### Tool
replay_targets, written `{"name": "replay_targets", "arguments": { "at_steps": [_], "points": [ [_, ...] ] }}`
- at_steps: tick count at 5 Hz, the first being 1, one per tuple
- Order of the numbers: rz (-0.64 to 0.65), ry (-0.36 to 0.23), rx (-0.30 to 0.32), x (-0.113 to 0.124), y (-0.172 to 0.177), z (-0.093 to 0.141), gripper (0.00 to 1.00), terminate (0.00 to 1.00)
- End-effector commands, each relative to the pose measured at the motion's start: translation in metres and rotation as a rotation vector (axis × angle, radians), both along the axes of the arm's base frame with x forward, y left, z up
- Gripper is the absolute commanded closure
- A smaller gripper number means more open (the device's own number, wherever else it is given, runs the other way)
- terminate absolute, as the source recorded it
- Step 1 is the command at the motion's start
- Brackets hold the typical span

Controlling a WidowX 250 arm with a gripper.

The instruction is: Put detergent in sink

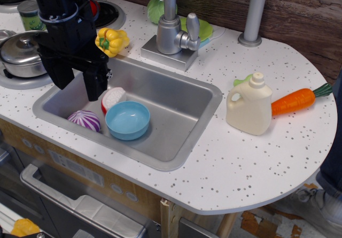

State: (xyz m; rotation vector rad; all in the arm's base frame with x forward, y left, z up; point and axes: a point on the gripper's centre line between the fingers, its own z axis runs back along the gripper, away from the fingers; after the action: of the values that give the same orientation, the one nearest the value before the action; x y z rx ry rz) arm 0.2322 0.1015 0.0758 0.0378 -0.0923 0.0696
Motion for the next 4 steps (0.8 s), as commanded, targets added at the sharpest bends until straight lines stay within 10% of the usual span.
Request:
{"name": "replay_targets", "arguments": {
  "at_steps": [1, 2, 4],
  "points": [
    [0.0, 0.0, 0.0, 0.0, 0.0, 0.0, 0.0, 0.0],
    [0.25, 0.001, 0.096, 0.003, -0.048, 0.031, 0.0, 0.0],
    [0.752, -0.003, 0.098, 0.039, -0.132, 0.07, 0.0, 0.0]
  ]
}}
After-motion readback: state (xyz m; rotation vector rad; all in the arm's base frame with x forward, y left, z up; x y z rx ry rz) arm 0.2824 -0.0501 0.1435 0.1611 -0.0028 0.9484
